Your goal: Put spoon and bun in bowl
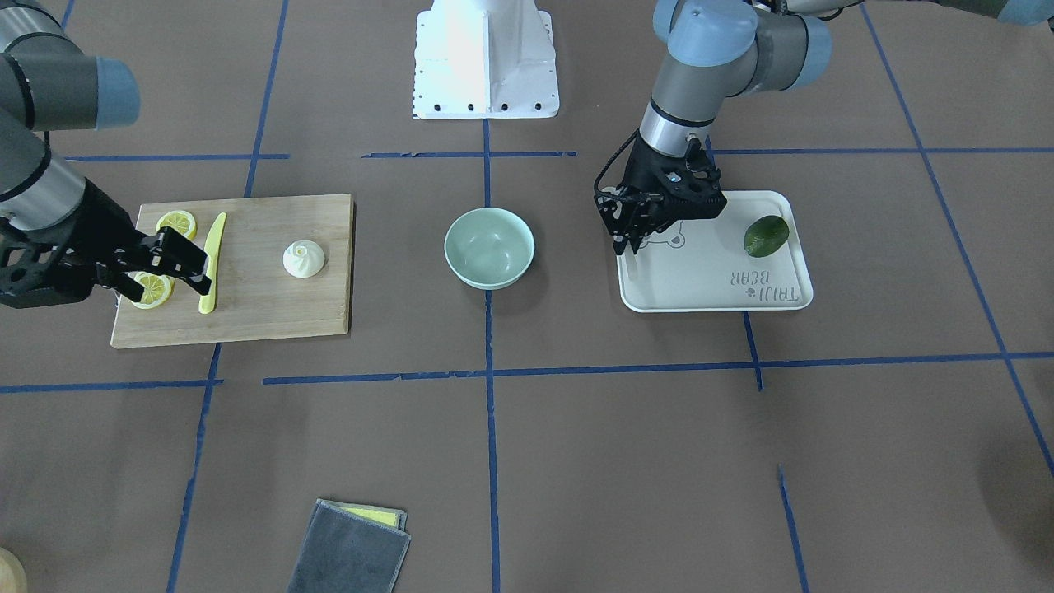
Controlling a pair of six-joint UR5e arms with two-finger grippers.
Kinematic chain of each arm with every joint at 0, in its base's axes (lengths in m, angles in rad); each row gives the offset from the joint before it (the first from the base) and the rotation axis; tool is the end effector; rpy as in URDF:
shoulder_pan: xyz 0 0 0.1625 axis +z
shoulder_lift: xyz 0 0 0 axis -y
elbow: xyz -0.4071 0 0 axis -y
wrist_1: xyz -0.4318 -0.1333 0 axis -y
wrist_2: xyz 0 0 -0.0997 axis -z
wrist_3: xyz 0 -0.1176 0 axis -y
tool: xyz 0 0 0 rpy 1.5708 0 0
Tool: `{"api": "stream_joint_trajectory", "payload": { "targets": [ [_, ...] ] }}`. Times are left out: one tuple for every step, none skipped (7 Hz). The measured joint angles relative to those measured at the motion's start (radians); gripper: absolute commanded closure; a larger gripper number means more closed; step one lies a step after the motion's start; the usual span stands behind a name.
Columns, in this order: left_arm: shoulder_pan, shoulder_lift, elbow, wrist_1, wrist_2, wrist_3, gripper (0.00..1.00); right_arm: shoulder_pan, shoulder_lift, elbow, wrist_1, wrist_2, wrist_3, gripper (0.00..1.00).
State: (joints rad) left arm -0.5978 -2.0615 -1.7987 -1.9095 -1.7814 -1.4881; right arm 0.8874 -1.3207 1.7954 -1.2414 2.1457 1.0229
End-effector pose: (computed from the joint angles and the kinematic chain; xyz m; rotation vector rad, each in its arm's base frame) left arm 0.4893 -0.4647 0.2069 0.1728 1.0621 -0.3535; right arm -0.3409 -0.5285 0.3562 0.1043 -0.9439 0.0826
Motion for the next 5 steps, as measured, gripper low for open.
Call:
{"api": "stream_joint_trajectory", "payload": {
  "targets": [
    [0.0,-0.014,0.043,-0.088,0.001,-0.075,1.0,-0.06,0.009,0.002,0.003,-0.058,0.047,0.0],
    [0.0,-0.02,0.065,-0.131,0.002,-0.112,1.0,-0.116,0.016,0.008,0.005,-0.112,0.088,0.0],
    [0.001,-0.025,0.075,-0.146,0.004,-0.126,1.0,-0.165,0.017,0.014,0.004,-0.156,0.111,0.0],
    [0.002,-0.032,0.08,-0.15,0.004,-0.131,1.0,-0.207,0.014,0.018,0.001,-0.193,0.12,0.0],
    [0.002,-0.038,0.082,-0.152,0.005,-0.133,1.0,-0.236,0.008,0.022,-0.002,-0.215,0.124,0.13]
  ]
}}
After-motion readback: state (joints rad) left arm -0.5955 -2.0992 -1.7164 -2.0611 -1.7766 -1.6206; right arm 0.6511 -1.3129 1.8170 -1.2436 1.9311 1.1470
